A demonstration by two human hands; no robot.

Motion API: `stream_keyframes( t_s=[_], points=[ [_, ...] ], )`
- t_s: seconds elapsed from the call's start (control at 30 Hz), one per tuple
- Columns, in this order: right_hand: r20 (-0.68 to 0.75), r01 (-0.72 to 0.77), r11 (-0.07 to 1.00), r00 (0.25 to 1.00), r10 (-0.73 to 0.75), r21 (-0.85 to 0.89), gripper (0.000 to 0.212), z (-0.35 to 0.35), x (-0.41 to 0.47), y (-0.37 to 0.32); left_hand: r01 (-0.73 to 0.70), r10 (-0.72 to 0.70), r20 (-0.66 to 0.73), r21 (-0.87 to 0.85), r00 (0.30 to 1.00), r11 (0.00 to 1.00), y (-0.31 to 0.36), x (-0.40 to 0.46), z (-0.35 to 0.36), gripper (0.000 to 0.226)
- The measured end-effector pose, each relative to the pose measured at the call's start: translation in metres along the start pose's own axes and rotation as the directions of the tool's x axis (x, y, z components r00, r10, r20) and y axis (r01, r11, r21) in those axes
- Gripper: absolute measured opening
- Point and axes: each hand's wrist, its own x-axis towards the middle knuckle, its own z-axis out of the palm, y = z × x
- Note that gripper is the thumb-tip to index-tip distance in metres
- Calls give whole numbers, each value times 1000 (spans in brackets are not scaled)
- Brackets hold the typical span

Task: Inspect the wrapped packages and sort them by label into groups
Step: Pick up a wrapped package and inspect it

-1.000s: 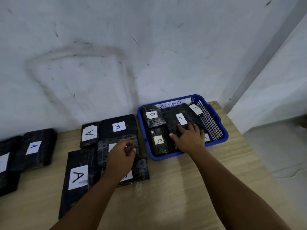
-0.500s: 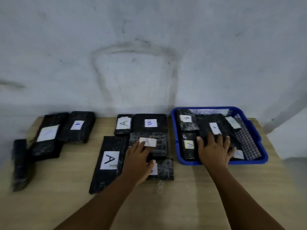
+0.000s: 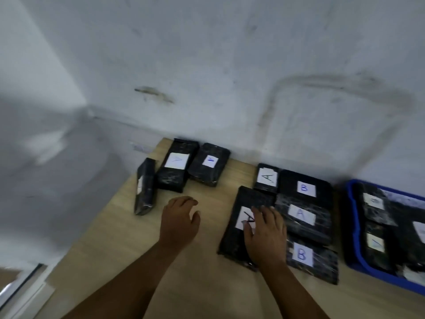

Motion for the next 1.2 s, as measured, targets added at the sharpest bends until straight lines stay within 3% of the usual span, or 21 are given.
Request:
stream_keyframes(
  t_s=[0.07, 0.13, 0.27, 0.37, 0.53, 0.63, 0.73, 0.87, 0.97, 1.07, 1.2],
  points=[
    [52, 51, 996, 997, -55, 69, 49, 24, 5, -39, 113, -109, -59, 62, 992, 992, -36, 5, -17, 31],
    [120, 114, 987, 985, -128, 111, 49, 45, 9, -75, 286, -284, -37, 119, 958, 951, -66, 12, -28, 48],
    [410, 166, 985, 896, -169, 43, 66, 76, 11, -130, 613, -612, 141, 39, 778, 789, -104, 27, -31, 102],
    [532, 146, 989, 840, -108, -31, 73, 97, 7, -151, 705, -672, 243, -86, 700, 704, -125, 35, -25, 111],
    [552, 139, 975, 834, -22, -172, 71, 114, 0, -163, 700, -653, 252, -269, 714, 662, -161, 36, -30, 90],
    [561, 134, 975, 828, -11, -178, 72, 112, 0, -162, 614, -593, 189, -396, 783, 683, -170, 45, -48, 85],
    [591, 124, 978, 806, 0, -168, 72, 105, 5, -162, 452, -443, 148, -504, 884, 736, -162, 64, -70, 79],
    [606, 73, 994, 795, -7, -84, 74, 79, 20, -166, 265, -239, 122, -569, 963, 779, -128, 102, -104, 116],
    [434, -26, 996, 901, -14, 86, 72, 44, 33, -160, 118, -41, 144, -587, 989, 801, -91, 125, -132, 125],
    [157, -100, 945, 986, 53, 310, 61, -4, 46, -155, 3, 97, 139, -586, 986, 810, -55, 141, -154, 124],
    [-151, -112, 796, 957, 247, 594, 49, -82, 62, -149, -95, 254, 176, -617, 951, 781, -7, 153, -171, 121]
  ],
)
